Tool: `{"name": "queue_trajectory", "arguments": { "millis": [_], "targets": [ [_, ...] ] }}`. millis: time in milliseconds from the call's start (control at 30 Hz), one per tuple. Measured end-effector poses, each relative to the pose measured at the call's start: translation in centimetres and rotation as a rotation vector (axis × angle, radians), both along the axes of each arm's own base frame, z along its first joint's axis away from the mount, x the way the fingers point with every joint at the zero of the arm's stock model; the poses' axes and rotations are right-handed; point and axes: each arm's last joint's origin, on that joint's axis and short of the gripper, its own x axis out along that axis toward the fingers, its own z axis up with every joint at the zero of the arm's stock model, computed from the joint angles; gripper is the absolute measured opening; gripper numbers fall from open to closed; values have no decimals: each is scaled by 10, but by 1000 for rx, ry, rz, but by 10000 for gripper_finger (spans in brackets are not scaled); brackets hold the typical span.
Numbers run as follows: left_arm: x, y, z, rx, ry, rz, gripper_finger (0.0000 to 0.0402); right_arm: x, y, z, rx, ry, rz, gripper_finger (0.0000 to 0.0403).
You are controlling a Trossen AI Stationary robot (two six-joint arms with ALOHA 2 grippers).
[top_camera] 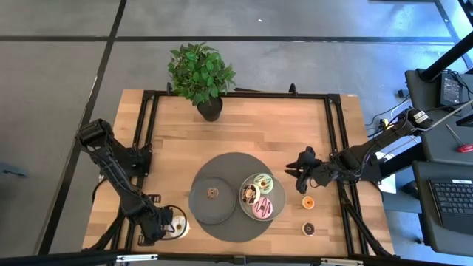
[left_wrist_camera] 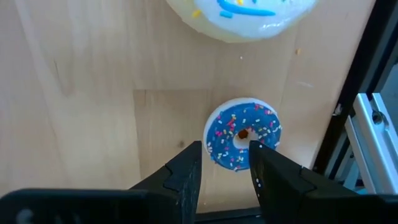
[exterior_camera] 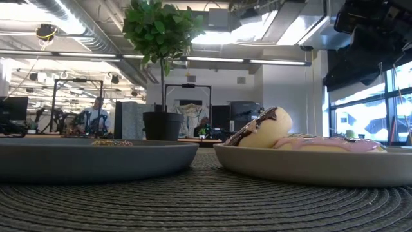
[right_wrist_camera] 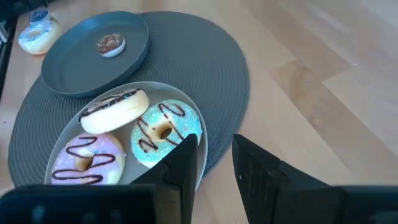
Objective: Pick & Place donuts
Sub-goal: Put the violet donut on the dark gray plate
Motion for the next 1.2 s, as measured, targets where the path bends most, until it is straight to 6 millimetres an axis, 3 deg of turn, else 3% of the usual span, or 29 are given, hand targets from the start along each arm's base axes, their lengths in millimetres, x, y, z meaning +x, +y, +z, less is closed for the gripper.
{"name": "queue_trajectory", "arguments": {
  "millis": [200, 500, 900, 1033, 1200],
  "targets": [
    [0, -1, -2, 2, 15, 7, 129, 0, 0, 0, -2, -4, -3, 103],
    [3, -6, -25, 51, 79, -21, 129, 0, -1, 1, -17, -18, -26, 103],
    [4, -9, -28, 41, 89, 42, 131, 0, -1, 1, -17, -17, -25, 103],
    [6, -7, -26, 16, 121, 57, 114, 0, -1, 1, -18, -16, -25, 103],
    [8, -4, -12, -63, 144, 47, 65, 0, -1, 1, -17, -16, -23, 103]
  ]
}}
